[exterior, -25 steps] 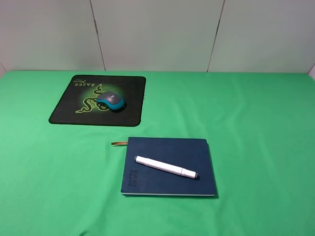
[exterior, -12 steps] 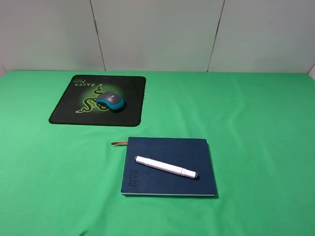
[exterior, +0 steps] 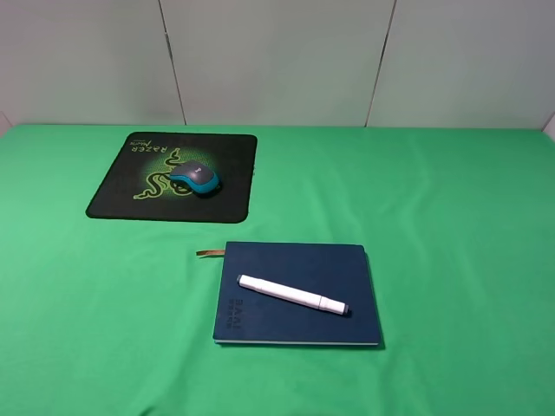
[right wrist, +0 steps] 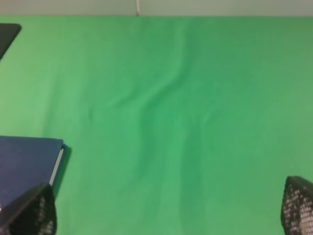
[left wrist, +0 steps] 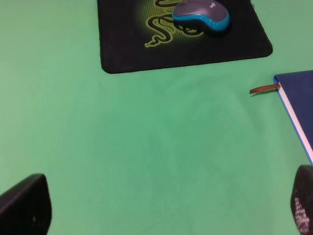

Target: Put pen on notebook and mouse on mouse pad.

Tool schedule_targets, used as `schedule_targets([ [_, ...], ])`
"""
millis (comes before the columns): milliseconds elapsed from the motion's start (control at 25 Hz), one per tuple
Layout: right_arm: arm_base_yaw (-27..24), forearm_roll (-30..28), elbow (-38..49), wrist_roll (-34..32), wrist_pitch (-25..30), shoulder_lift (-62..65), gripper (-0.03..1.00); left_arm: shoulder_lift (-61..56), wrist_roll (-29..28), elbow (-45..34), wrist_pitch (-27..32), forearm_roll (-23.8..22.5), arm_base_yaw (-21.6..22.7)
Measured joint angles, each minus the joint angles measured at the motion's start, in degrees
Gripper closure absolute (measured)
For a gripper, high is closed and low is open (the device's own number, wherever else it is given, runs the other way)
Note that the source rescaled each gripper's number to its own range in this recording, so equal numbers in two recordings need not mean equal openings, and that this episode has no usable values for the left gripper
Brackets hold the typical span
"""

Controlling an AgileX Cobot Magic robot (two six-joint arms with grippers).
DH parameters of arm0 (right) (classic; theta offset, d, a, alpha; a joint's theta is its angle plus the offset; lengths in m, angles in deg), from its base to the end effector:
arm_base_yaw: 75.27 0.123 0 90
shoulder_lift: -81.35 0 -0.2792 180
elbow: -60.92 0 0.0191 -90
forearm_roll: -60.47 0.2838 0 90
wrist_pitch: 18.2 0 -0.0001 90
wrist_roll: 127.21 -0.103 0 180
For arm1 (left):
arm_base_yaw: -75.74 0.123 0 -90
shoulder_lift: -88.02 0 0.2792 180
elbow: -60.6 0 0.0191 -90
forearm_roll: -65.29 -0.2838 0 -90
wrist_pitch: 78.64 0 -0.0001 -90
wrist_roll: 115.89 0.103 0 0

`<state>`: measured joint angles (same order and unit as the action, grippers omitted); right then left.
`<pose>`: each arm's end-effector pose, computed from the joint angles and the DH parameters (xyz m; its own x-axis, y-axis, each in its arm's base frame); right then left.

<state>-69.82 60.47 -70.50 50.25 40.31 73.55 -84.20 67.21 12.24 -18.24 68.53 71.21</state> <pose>0.0423 0.0040 0.2905 -0.4228 0.0042 -0.9062 -0.0763 0.9963 0.0402 0.0399 -0.0082 0.2888 -0.4415 0.0612 -0.8952 0.1343 0.9909 0.0015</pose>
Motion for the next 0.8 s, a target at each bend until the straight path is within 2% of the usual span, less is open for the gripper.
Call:
schedule_targets([
  [800,-0.24,-0.85,0.05,1.50,-0.13,0.00,-0.03,0.00,0.00,0.00,0.00,0.00,0.00],
])
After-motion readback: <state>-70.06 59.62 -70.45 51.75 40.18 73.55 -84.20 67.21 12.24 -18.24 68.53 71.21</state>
